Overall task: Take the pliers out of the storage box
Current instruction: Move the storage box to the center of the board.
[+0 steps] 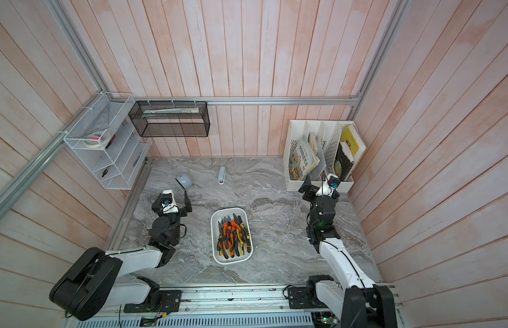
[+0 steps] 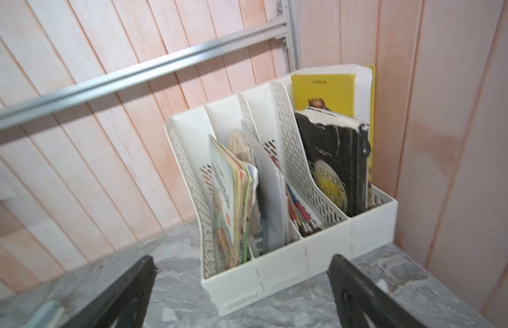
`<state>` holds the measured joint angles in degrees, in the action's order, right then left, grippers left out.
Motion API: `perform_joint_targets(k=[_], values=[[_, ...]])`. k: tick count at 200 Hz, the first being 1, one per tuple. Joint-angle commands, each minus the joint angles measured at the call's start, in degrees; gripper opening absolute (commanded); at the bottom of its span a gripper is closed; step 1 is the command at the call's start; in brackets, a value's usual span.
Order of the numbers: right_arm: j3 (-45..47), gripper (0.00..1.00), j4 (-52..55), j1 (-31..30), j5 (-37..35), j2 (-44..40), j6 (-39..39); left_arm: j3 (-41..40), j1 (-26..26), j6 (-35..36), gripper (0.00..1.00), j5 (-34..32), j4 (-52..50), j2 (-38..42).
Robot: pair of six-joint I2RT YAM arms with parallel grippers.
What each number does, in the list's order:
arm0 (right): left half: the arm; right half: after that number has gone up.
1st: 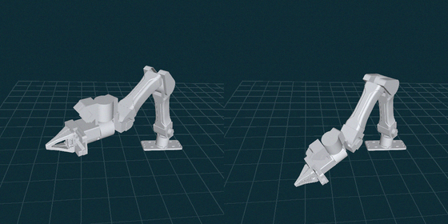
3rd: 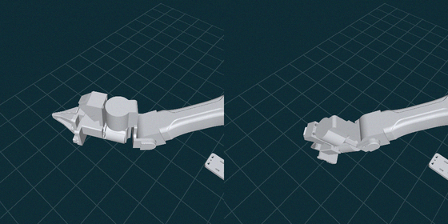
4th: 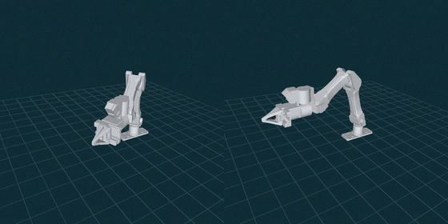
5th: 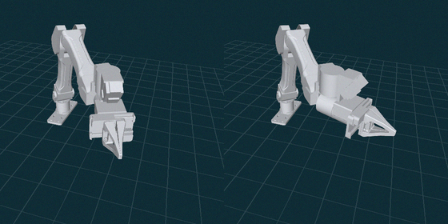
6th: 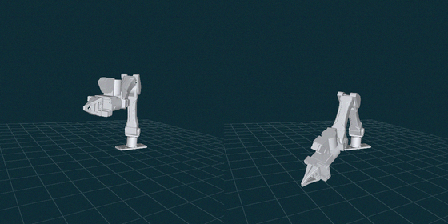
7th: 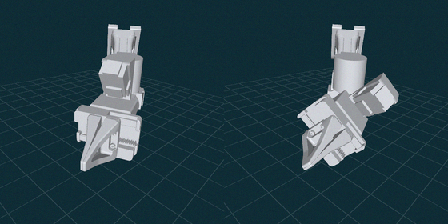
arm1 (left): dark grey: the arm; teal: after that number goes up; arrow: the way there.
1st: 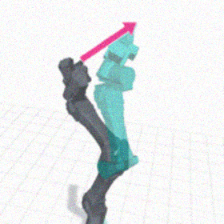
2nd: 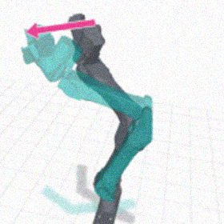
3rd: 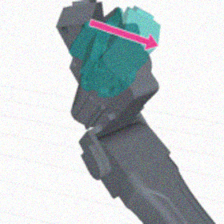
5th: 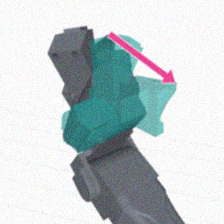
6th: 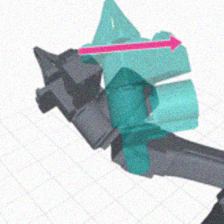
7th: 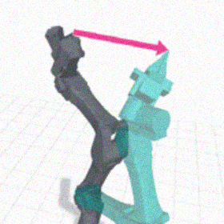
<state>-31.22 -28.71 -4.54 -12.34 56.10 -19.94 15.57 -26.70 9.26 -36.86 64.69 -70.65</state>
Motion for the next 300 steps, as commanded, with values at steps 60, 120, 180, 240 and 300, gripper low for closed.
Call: perform_joint_targets(k=[60, 120, 180, 240, 300], values=[[-14.9, 0.97, 62.6, -14.3, 21.1, 5.0, -7.1, 36.8, -4.2, -47.5, 0.79, 13.5, -105.0, 16.4], [-12.6, 0.95, 55.1, -22.1, 30.0, 0.1, -14.8, 38.5, -4.3, -58.1, 0.84, 39.9, -116.8, 8.2], [-11.2, 0.54, 60.1, -22.4, 27.5, -1.3, -16.1, 31.7, -3.7, -61.1, 0.84, 53.0, -112.3, 4.6], [-8.3, 0.57, 57.3, -22.5, 29.1, -1.8, -17.8, 32.4, -4.7, -63.0, 0.80, 52.1, -109.9, 2.5], [-7.2, 0.58, 56.0, -22.7, 29.5, -0.7, -18.1, 36.7, -5.6, -59.6, 0.74, 48.8, -110.4, -5.4]])
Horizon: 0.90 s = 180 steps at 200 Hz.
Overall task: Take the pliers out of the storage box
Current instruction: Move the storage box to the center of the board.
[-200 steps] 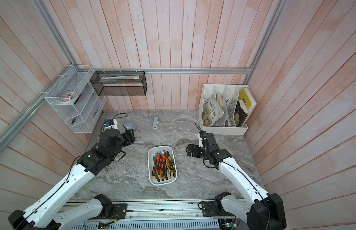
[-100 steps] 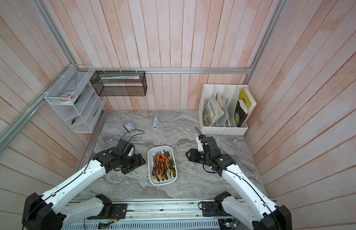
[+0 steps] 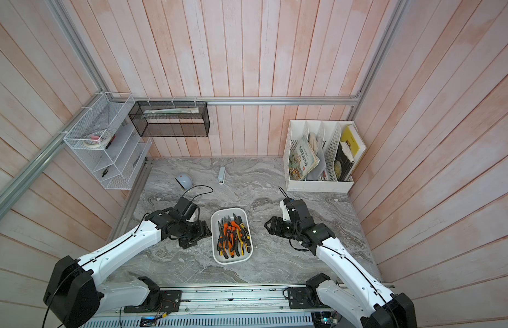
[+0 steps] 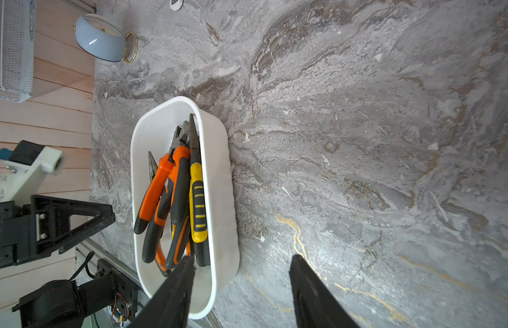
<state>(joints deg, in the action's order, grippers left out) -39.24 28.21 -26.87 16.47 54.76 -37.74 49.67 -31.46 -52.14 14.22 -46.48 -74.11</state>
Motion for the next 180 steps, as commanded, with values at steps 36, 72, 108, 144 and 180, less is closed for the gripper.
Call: perform_joint_targets(k=[36, 72, 108, 144, 180], values=[[1.3, 0.59, -1.1, -0.4, 0.6, 1.2, -0.3, 4.1, -1.6, 2.7, 0.74, -4.2, 2.0, -5.1], [2.0, 0.62, -2.2, -0.5, 2.1, 1.3, -0.1, 3.0, -1.5, 6.4, 0.70, -4.4, 7.5, -7.7], [4.0, 0.62, -2.5, -0.4, 2.2, -0.2, -1.1, 4.8, -1.6, 8.5, 0.55, -7.5, 5.2, -13.2], [4.2, 0.62, -2.6, -0.5, 2.5, -0.8, -1.2, 5.1, -1.6, 8.4, 0.48, -8.5, 5.2, -16.1], [4.2, 0.62, -3.3, -0.5, 2.9, -0.6, -1.5, 4.5, -1.7, 8.8, 0.33, -9.4, 6.6, -16.7]])
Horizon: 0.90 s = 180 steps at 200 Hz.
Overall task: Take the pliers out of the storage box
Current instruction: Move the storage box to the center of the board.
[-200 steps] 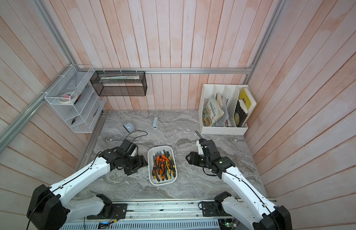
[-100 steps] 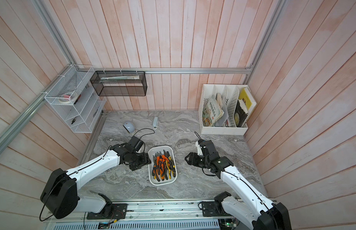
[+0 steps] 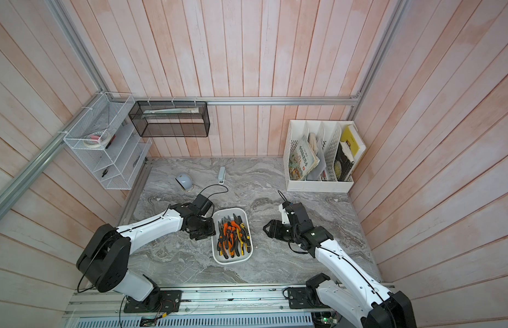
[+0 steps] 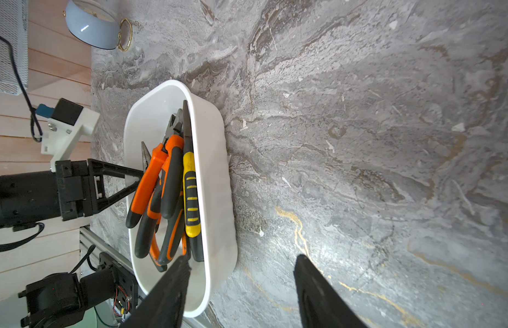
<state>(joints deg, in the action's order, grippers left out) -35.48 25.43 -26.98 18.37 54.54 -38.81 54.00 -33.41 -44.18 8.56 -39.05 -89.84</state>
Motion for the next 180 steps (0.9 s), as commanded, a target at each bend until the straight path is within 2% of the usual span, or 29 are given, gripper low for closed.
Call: perform_joint_targets(k=[1, 47, 74, 99, 134, 161, 180], values=[[0.4, 0.62, -0.5, -0.4, 1.0, -0.3, -0.4, 0.1, 0.3, 0.9, 0.32, -3.8, -0.9, -0.9], [0.1, 0.62, -0.3, -0.4, 1.0, 0.2, -0.2, 0.6, 0.3, 4.4, 0.00, -6.6, -3.5, 0.6], [0.5, 0.62, -0.1, -0.4, 0.6, -0.3, -0.2, -0.3, 0.8, 7.2, 0.00, -10.7, -7.5, 2.7], [1.1, 0.62, 0.0, -0.4, 0.7, -0.5, -0.3, -2.7, 3.4, 9.5, 0.00, -12.8, -9.9, 6.8], [1.0, 0.62, -0.5, -0.6, 0.3, -0.2, -0.8, -4.7, 8.5, 12.5, 0.00, -10.5, -8.0, 13.8], [0.8, 0.62, -0.7, -1.0, 0.4, 0.3, -1.1, -3.1, 12.1, 15.0, 0.00, -12.3, -9.8, 14.5], [0.1, 0.62, -0.7, -1.5, 0.3, 1.0, -1.0, -3.2, 14.3, 16.6, 0.00, -9.7, -8.4, 14.6]])
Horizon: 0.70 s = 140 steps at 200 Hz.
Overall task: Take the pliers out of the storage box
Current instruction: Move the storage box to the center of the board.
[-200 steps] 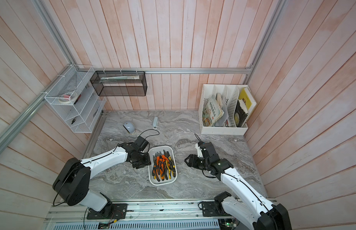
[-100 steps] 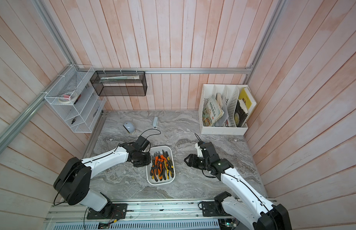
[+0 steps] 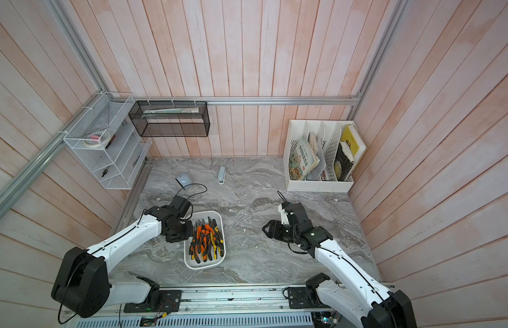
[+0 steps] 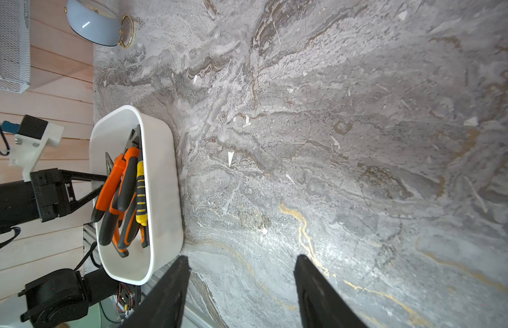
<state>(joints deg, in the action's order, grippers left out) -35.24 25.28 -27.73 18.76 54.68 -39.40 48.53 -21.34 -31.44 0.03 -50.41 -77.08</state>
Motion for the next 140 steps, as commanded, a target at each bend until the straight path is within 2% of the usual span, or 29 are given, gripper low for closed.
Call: perform_joint_targets(k=[1, 12, 26, 49, 56, 84, 113, 126, 140], values=[[-0.3, 0.62, -0.6, -0.8, 0.0, 1.0, -0.4, 2.3, 2.2, 3.8, 0.00, -1.2, 3.0, 2.0], [-1.3, 0.62, -0.5, -1.5, -0.2, 1.8, -0.3, 2.5, 2.2, 4.0, 0.10, -1.7, 3.5, 2.3], [-3.8, 0.62, 0.1, -2.8, -2.2, 3.4, -0.4, 2.7, 2.3, 3.7, 0.37, -2.6, 3.9, 2.9], [-8.5, 0.62, 0.6, -4.5, -4.6, 7.5, -0.6, 2.4, 2.3, 1.7, 0.53, -6.2, 4.6, 6.8], [-10.2, 0.62, 0.6, -5.1, -4.7, 9.2, -0.4, 2.1, 2.3, 1.1, 0.66, -7.3, 5.0, 8.6], [-20.7, 0.62, 2.0, -9.7, -5.1, 18.7, 3.0, 0.8, 2.4, 0.4, 0.70, -9.1, 7.2, 18.6], [-33.1, 0.62, 4.6, -16.1, -4.7, 29.7, 6.7, -1.6, 2.6, 0.9, 0.73, -11.0, 10.4, 32.4], [-37.6, 0.62, 4.9, -18.9, -4.1, 34.0, 7.5, -3.0, 2.5, -0.1, 0.80, -14.9, 10.4, 38.4], [-42.0, 0.61, 5.7, -21.7, -3.5, 38.4, 8.5, -4.6, 2.6, -2.1, 0.92, -18.5, 10.8, 44.9]])
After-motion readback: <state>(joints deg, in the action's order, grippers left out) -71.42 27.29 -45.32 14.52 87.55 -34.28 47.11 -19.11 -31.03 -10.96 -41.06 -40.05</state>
